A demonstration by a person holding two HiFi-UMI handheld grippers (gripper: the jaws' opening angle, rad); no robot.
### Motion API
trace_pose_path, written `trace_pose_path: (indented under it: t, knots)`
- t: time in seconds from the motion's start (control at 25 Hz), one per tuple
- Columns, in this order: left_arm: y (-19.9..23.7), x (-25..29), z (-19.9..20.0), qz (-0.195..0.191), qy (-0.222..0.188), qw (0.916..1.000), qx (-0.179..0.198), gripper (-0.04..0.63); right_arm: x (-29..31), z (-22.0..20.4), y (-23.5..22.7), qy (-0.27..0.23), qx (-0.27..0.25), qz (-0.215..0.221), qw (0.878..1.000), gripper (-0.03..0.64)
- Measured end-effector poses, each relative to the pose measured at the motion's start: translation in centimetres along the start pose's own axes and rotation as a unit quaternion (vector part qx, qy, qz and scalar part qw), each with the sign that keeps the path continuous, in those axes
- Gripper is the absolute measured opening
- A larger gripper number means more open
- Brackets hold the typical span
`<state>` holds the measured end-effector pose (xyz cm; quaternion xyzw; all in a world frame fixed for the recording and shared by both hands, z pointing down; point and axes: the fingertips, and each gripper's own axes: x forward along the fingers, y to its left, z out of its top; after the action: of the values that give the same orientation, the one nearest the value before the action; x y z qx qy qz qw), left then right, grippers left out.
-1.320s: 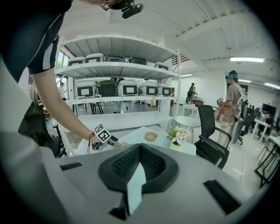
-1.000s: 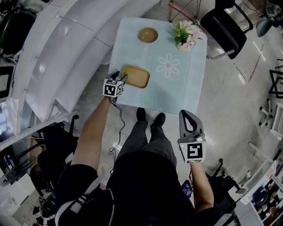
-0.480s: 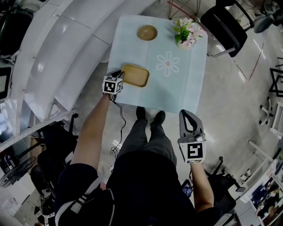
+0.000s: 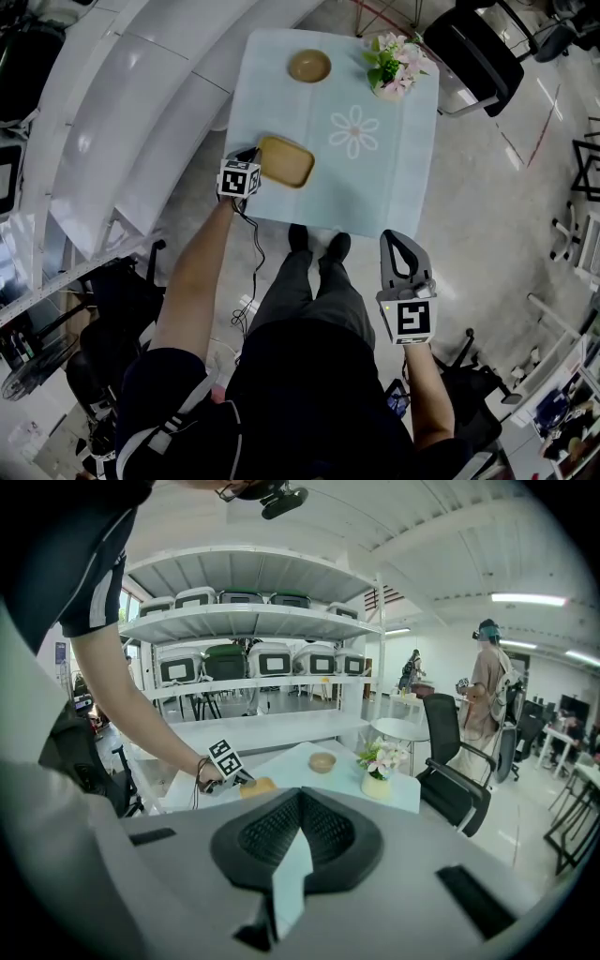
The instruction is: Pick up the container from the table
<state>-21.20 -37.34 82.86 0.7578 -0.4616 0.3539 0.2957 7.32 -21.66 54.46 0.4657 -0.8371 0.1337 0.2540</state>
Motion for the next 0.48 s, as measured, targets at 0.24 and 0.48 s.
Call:
trace_pose_path:
  t: [0.24,0.48]
  knots:
    - [0.1,-0.2,-0.3,0.010,0.001,0.9997,-0.021,0.021,0.2,0.0,-0.1,-0.003,-0.003,0.000,1.000,-0.002]
    - [-0.2,-1.1,-0.1,0.018,-0.005,0.9986,-0.049,0.020,-0.2,-0.2,-0.2,0.002,-0.001,0.001,1.000,-0.002]
